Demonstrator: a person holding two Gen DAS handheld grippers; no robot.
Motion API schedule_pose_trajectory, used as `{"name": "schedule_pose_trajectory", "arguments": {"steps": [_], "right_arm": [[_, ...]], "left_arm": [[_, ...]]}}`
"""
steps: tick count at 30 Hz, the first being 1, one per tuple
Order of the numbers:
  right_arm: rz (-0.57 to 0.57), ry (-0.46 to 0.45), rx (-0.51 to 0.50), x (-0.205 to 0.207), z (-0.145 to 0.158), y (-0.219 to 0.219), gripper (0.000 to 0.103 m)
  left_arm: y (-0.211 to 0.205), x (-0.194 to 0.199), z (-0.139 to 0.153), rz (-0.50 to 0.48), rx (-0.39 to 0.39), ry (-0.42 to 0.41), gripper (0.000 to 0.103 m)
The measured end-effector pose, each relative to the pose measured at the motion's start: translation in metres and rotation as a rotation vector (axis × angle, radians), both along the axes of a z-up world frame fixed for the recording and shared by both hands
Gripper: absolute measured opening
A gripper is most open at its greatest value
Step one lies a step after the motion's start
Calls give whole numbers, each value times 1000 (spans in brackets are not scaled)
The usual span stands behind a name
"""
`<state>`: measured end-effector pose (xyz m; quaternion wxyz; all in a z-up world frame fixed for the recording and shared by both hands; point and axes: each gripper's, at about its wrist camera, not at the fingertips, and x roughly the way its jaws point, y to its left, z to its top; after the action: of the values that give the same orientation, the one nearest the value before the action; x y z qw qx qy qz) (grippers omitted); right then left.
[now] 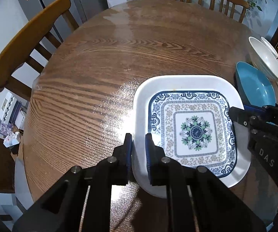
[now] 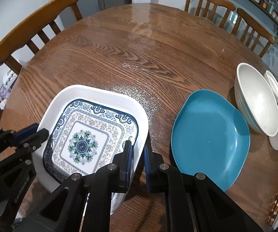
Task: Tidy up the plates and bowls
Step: 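Lift the held plate and carry it over the first patterned plate, then lower the plate onto the first plate and open the left gripper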
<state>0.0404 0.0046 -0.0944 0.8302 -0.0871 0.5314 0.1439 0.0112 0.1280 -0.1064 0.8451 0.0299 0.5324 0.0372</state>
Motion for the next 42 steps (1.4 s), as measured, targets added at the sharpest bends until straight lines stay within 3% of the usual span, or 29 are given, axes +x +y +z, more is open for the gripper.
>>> {"name": "schedule_pose_trajectory", "arguments": {"steps": [13, 21, 23, 25, 29, 31, 36, 38, 40, 42], "right_arm": [[-7, -24, 9, -5, 7, -4, 12], [7, -87, -8, -11, 21, 1, 12], [12, -94, 10, -14, 26, 1, 12], [17, -103, 26, -18, 32, 0, 12], [9, -115, 63, -25, 41, -8, 12], [-6, -120, 83, -29, 45, -14, 12], [-60, -135, 114, -37, 54, -37, 14], [-85, -142, 132, -42, 58, -46, 21], [-115, -153, 150, -47, 62, -57, 43], [-142, -174, 163, -52, 67, -69, 54]], "left_arm": [[-2, -4, 7, 1, 8, -23, 13], [0, -9, 15, 10, 1, -42, 13], [0, -10, 18, 9, -1, -48, 18], [-1, -12, 23, 5, -5, -60, 32], [-4, -16, 32, -4, -7, -84, 41], [-6, -18, 36, -7, -9, -94, 55], [-15, -21, 47, -18, -7, -119, 70], [-19, -22, 50, -27, -6, -125, 73], [-25, -23, 54, -38, -4, -133, 77], [-31, -24, 57, -52, -4, -139, 78]]}}
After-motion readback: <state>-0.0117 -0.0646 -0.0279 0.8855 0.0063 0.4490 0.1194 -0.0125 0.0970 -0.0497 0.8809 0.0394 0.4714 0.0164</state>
